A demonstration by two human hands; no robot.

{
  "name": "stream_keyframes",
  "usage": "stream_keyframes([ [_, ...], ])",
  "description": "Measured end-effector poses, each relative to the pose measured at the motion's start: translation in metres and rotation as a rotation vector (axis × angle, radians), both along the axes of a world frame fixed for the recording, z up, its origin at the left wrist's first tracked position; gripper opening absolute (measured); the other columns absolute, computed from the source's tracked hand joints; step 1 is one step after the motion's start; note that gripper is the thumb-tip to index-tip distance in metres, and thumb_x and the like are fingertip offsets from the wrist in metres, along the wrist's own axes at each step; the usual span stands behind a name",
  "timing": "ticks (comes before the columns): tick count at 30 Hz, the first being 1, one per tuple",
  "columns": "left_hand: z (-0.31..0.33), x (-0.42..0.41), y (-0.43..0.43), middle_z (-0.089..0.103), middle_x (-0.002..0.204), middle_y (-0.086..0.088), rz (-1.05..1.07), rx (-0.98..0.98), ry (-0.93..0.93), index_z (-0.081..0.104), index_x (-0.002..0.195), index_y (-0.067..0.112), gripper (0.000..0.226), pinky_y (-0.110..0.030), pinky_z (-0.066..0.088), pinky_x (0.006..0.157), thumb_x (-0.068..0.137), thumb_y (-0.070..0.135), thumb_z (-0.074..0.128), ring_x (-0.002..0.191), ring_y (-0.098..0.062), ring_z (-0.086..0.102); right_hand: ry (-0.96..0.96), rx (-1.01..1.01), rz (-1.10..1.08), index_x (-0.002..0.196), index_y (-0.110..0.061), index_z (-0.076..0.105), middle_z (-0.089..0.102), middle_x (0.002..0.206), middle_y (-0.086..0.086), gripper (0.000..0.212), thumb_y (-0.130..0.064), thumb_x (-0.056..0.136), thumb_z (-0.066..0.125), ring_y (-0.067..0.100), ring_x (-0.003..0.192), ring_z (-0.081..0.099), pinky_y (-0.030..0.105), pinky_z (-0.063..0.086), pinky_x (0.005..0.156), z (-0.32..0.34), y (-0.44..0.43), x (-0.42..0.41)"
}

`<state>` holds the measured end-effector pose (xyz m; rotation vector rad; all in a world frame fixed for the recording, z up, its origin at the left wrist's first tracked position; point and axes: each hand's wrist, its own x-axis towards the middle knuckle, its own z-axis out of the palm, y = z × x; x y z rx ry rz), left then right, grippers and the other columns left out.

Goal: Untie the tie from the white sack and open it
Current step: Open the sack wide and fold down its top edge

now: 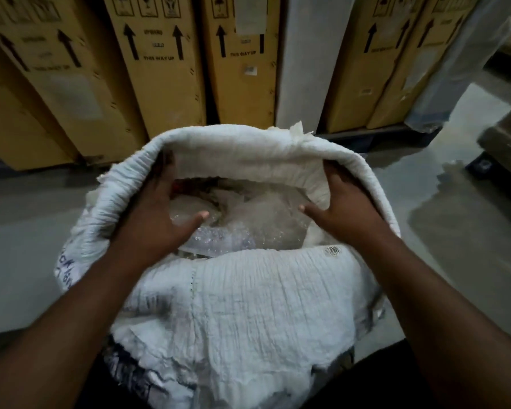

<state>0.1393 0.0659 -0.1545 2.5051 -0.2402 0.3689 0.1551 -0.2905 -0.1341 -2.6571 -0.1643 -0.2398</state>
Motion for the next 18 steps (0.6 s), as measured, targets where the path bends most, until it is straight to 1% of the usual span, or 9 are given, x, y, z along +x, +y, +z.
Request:
stream_keyframes([
  [1, -0.006, -0.004, -0.008, 0.004, 0.177, 0.001, -0.052, 0.015, 0.026, -0.007, 0.168, 0.033, 0.124, -0.045, 0.018, 0.131, 0.08, 0.07, 0.072, 0.163, -0.015, 0.005, 0.034, -0.058, 0.006, 0.166, -0.02, 0.011, 0.022, 0.172, 0.005, 0.113, -0.054, 0.081, 0.077, 0.022, 0.159, 0.018, 0.039, 0.018, 0.129, -0.004, 0.01, -0.005],
  [3, -0.015, -0.013, -0.02, -0.009, 0.176, 0.01, -0.104, 0.071, 0.062, -0.01, 0.167, 0.038, 0.123, -0.04, 0.01, 0.131, 0.079, 0.076, 0.067, 0.161, -0.006, -0.009, 0.061, -0.151, 0.047, 0.165, -0.021, 0.01, 0.019, 0.173, 0.006, 0.115, -0.056, 0.078, 0.077, 0.026, 0.159, 0.015, 0.045, 0.017, 0.129, -0.01, 0.033, -0.017],
  [5, -0.02, -0.019, -0.03, -0.019, 0.173, 0.017, -0.134, 0.122, 0.091, -0.014, 0.164, 0.043, 0.123, -0.038, 0.009, 0.129, 0.076, 0.079, 0.064, 0.158, -0.001, -0.018, 0.073, -0.15, 0.153, 0.163, -0.023, 0.016, 0.022, 0.171, 0.004, 0.113, -0.058, 0.075, 0.078, 0.027, 0.158, 0.019, 0.044, 0.019, 0.128, -0.01, 0.055, -0.028],
  [7, -0.02, -0.021, -0.035, -0.027, 0.172, 0.015, -0.158, 0.218, 0.144, -0.017, 0.164, 0.042, 0.131, -0.048, 0.014, 0.13, 0.07, 0.079, 0.068, 0.159, -0.01, -0.019, 0.117, -0.105, 0.276, 0.163, -0.031, 0.01, 0.016, 0.172, -0.002, 0.12, -0.066, 0.07, 0.078, 0.022, 0.159, 0.013, 0.042, 0.017, 0.129, -0.006, 0.072, -0.037],
  [9, -0.015, -0.023, -0.034, -0.034, 0.17, 0.013, -0.171, 0.355, 0.285, -0.024, 0.161, 0.044, 0.144, -0.058, 0.015, 0.129, 0.064, 0.078, 0.077, 0.159, -0.016, -0.021, 0.157, -0.146, 0.412, 0.163, -0.039, -0.005, -0.002, 0.174, -0.005, 0.133, -0.075, 0.065, 0.078, 0.018, 0.16, -0.003, 0.043, 0.008, 0.13, -0.002, 0.085, -0.047],
  [11, -0.01, -0.029, -0.03, -0.04, 0.166, 0.01, -0.191, 0.489, 0.483, -0.03, 0.158, 0.044, 0.151, -0.061, 0.008, 0.128, 0.06, 0.081, 0.08, 0.159, -0.021, -0.024, 0.22, -0.241, 0.546, 0.159, -0.043, -0.021, -0.021, 0.173, -0.003, 0.145, -0.084, 0.059, 0.076, 0.019, 0.158, -0.02, 0.044, -0.005, 0.126, -0.003, 0.091, -0.059],
  [13, -0.006, -0.039, -0.026, -0.05, 0.16, 0.005, -0.209, 0.643, 0.687, -0.036, 0.155, 0.042, 0.157, -0.062, -0.001, 0.127, 0.059, 0.078, 0.083, 0.158, -0.026, -0.027, 0.317, -0.324, 0.633, 0.155, -0.045, -0.03, -0.034, 0.168, -0.001, 0.154, -0.089, 0.052, 0.076, 0.02, 0.154, -0.032, 0.045, -0.016, 0.121, -0.008, 0.092, -0.072],
  [16, -0.001, -0.056, -0.027, -0.054, 0.154, 0.003, -0.244, 0.807, 0.901, -0.039, 0.153, 0.041, 0.161, -0.068, -0.006, 0.124, 0.058, 0.077, 0.086, 0.157, -0.029, -0.029, 0.433, -0.426, 0.698, 0.156, -0.043, -0.028, -0.037, 0.166, 0.002, 0.159, -0.089, 0.047, 0.078, 0.022, 0.151, -0.036, 0.048, -0.024, 0.117, -0.02, 0.088, -0.088],
  [18, 0.0, -0.064, -0.032, -0.052, 0.156, 0.003, -0.267, 0.811, 0.898, -0.037, 0.153, 0.041, 0.161, -0.067, -0.008, 0.123, 0.057, 0.076, 0.087, 0.157, -0.028, -0.028, 0.468, -0.453, 0.722, 0.158, -0.041, -0.024, -0.035, 0.167, 0.004, 0.157, -0.089, 0.048, 0.077, 0.022, 0.152, -0.033, 0.048, -0.023, 0.118, -0.028, 0.087, -0.094],
])
